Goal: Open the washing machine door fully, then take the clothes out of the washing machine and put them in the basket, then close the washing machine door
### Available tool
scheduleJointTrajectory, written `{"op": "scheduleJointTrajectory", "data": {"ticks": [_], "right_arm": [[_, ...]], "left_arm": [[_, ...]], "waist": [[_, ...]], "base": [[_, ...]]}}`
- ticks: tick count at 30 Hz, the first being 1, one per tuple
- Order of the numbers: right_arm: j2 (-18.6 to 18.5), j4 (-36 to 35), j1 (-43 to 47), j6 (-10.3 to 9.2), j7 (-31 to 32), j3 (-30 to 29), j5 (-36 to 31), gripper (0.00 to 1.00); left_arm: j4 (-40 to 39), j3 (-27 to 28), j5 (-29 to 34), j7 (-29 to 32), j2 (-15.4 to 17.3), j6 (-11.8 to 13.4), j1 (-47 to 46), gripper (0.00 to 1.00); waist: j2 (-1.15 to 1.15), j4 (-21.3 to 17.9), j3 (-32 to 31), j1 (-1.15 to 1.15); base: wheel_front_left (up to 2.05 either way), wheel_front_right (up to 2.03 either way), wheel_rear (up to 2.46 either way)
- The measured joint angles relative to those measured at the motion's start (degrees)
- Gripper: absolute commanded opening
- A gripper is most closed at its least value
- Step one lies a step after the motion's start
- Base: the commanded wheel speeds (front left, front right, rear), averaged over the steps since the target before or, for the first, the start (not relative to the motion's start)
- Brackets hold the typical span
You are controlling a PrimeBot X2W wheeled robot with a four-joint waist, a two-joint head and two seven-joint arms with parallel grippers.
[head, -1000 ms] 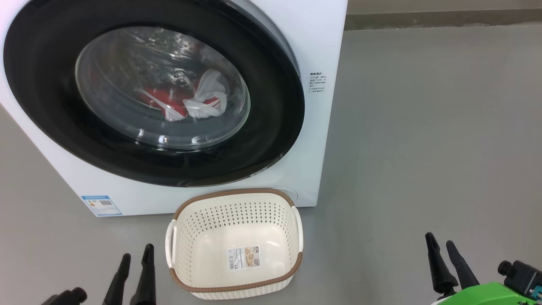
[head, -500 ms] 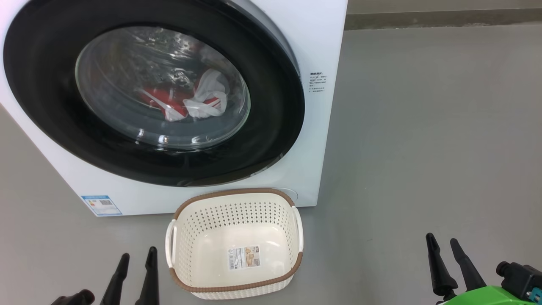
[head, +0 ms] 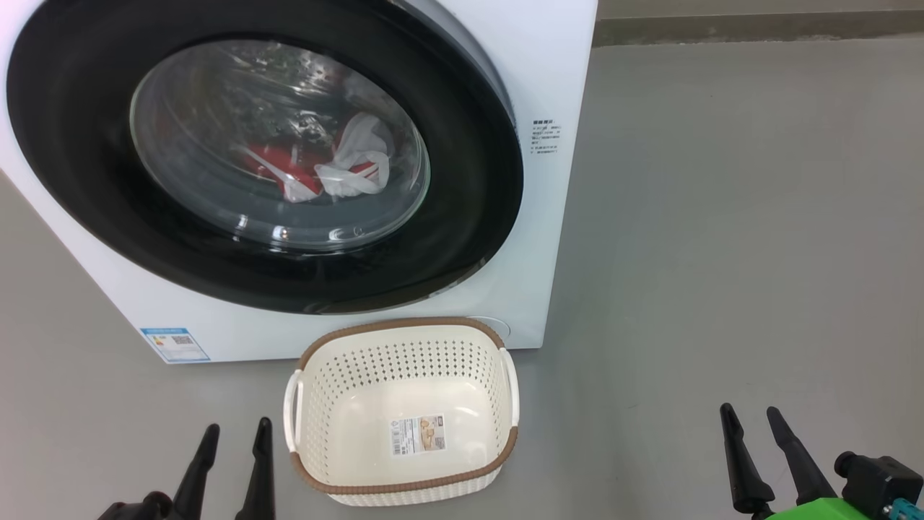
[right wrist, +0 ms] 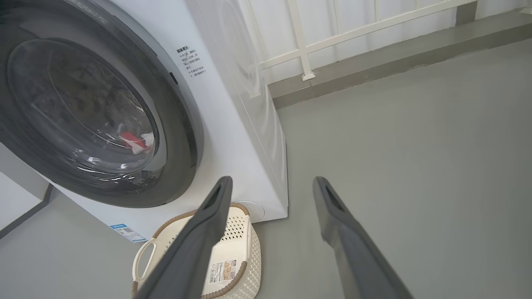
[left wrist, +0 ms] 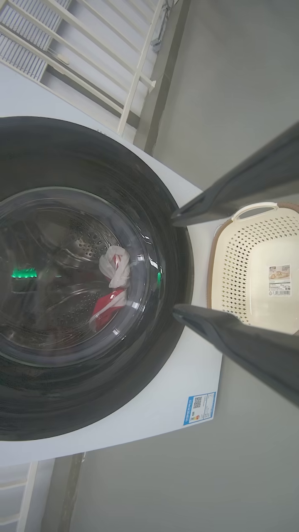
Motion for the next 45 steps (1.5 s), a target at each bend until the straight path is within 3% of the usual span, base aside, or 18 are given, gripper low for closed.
{"op": "scheduleJointTrajectory", "data": {"ticks": [18,35,36,38,45], "right_arm": [[0.0,-0.6,1.4,0.0,-2.8,0.0,-8.7,1.0],[-0.1,-1.5,2.2,0.0,-2.9,-1.1,-7.6,1.0],[-0.1,-1.9,2.2,0.0,-3.0,-1.0,-6.9,0.4],[-0.1,-2.6,2.1,0.0,-3.1,-0.5,-4.8,0.0],[-0.2,-2.7,-6.7,0.0,-3.1,2.7,6.3,0.0]], "left_arm": [[0.1,0.1,9.5,-3.0,0.2,-0.2,0.3,1.0],[2.1,0.6,7.6,-3.0,0.3,-0.6,0.9,1.0],[2.1,0.6,7.6,-3.0,0.3,-0.6,0.9,1.0],[2.1,0.6,7.6,-3.0,0.3,-0.6,0.9,1.0],[1.8,0.1,7.6,-3.0,0.4,-0.6,0.5,1.0]], "waist": [[0.0,0.0,0.1,0.0],[0.0,0.3,0.4,0.0],[0.0,0.3,0.4,0.0],[0.0,0.3,0.6,0.0],[0.0,0.1,2.4,0.0]], "base": [[0.0,0.0,0.0],[0.0,0.0,0.0],[0.0,0.0,0.0],[0.0,0.0,0.0],[0.0,0.0,0.0]]}}
